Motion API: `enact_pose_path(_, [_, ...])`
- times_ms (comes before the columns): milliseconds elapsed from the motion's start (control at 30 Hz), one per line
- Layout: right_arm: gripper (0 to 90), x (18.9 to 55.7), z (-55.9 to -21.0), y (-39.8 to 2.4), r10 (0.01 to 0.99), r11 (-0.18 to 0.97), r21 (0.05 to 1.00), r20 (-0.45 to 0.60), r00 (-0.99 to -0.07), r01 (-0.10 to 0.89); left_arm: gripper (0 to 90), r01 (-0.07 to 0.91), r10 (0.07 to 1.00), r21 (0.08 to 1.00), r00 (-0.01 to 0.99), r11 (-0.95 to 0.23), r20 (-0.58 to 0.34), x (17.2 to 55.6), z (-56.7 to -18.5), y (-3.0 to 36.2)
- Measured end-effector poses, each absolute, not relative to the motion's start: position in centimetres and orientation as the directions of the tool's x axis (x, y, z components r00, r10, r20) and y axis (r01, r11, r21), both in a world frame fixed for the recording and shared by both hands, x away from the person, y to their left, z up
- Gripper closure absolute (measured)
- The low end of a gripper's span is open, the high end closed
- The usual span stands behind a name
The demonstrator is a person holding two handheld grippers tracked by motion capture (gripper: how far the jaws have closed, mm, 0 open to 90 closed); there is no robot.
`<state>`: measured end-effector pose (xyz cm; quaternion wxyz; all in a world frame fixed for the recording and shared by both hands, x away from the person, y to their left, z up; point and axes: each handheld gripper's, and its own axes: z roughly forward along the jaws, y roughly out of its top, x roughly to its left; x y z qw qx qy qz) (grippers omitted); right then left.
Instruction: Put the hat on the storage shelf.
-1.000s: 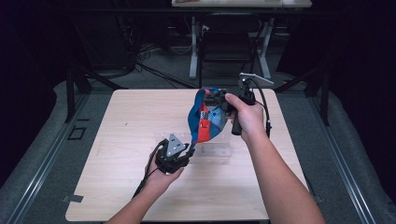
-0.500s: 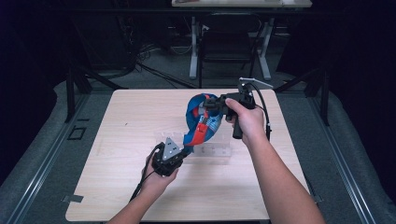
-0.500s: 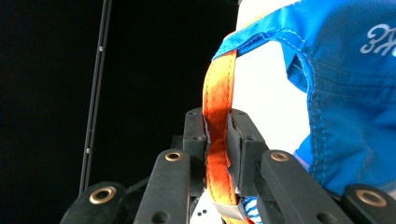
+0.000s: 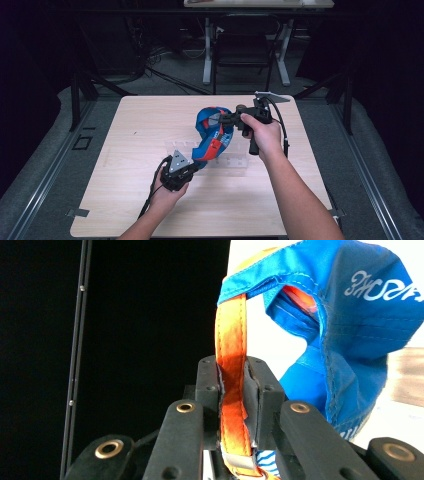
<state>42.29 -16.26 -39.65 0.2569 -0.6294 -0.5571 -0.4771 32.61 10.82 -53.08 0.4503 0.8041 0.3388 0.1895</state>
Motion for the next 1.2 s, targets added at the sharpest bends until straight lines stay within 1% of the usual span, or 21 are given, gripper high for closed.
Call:
enact_pose_path(200, [78.1,42.4,-40.3,-16.3,0.456,-0.262,0.190,0.889,-0.052,0.946,87.9,0.379,0.717,0.855,0.697,-0.354,-0.012,32.6,-53.2,11.0])
enact_pose_path(267, [77.7,42.4,-40.4,-16.5,0.460,-0.246,0.194,0.886,-0.062,0.950,87.8,0.379,0.716,0.856,0.698,-0.351,-0.016,32.6,-53.2,11.0])
enact_pose_path(533, [75.8,42.3,-41.2,-16.8,0.480,-0.258,0.194,0.876,-0.049,0.947,87.4,0.385,0.719,0.856,0.694,-0.345,-0.022,32.6,-53.2,11.1])
enact_pose_path(567, [73.9,42.4,-41.6,-17.1,0.483,-0.253,0.189,0.874,-0.045,0.949,87.3,0.382,0.720,0.857,0.694,-0.346,-0.019,32.7,-53.2,11.1])
enact_pose_path(600, [73.9,42.4,-41.6,-17.1,0.483,-0.253,0.189,0.874,-0.045,0.949,87.3,0.382,0.720,0.857,0.694,-0.346,-0.019,32.7,-53.2,11.1])
enact_pose_path(633, [71.9,42.3,-41.7,-17.2,0.490,-0.270,0.189,0.871,-0.034,0.944,87.3,0.381,0.719,0.856,0.695,-0.351,-0.015,32.7,-53.2,11.2])
enact_pose_path(667, [71.9,42.3,-41.7,-17.2,0.490,-0.270,0.189,0.871,-0.034,0.944,87.2,0.381,0.719,0.856,0.695,-0.351,-0.015,32.7,-53.2,11.2])
enact_pose_path(700, [69.1,42.3,-41.9,-17.5,0.495,-0.257,0.195,0.868,-0.044,0.947,87.2,0.381,0.720,0.857,0.694,-0.348,-0.016,32.7,-53.2,11.1])
enact_pose_path(733, [69.1,42.3,-41.9,-17.5,0.495,-0.257,0.195,0.868,-0.044,0.947,87.2,0.381,0.720,0.857,0.694,-0.348,-0.016,32.7,-53.2,11.1])
enact_pose_path(767, [65.6,42.2,-42.1,-17.8,0.498,-0.253,0.204,0.866,-0.054,0.946,87.2,0.380,0.721,0.858,0.693,-0.346,-0.016,32.6,-53.3,11.1])
enact_pose_path(867, [63.3,42.1,-42.4,-17.9,0.524,-0.248,0.221,0.850,-0.061,0.943,87.1,0.380,0.721,0.857,0.693,-0.348,-0.014,32.6,-53.3,11.1])
enact_pose_path(900, [60.2,42.0,-42.7,-18.2,0.533,-0.243,0.220,0.844,-0.059,0.945,87.1,0.378,0.720,0.856,0.694,-0.352,-0.010,32.6,-53.2,11.1])
enact_pose_path(933, [60.2,42.0,-42.7,-18.2,0.533,-0.243,0.220,0.844,-0.059,0.945,86.9,0.378,0.720,0.856,0.694,-0.352,-0.010,32.6,-53.2,11.1])
enact_pose_path(967, [56.4,41.9,-43.1,-18.4,0.534,-0.242,0.232,0.842,-0.070,0.942,86.9,0.379,0.720,0.857,0.693,-0.350,-0.013,32.6,-53.3,11.1])
enact_pose_path(1033, [55.9,41.9,-43.3,-18.4,0.536,-0.247,0.236,0.841,-0.070,0.940,86.7,0.382,0.722,0.856,0.691,-0.348,-0.015,32.5,-53.3,11.1])
enact_pose_path(1100, [52.2,41.7,-43.9,-18.7,0.558,-0.241,0.253,0.826,-0.079,0.937,86.7,0.382,0.722,0.856,0.692,-0.348,-0.015,32.5,-53.2,11.1])
enact_pose_path(1200, [50.8,41.6,-44.4,-19.0,0.563,-0.235,0.254,0.822,-0.082,0.938,86.3,0.380,0.720,0.858,0.693,-0.347,-0.016,32.5,-53.3,11.1])
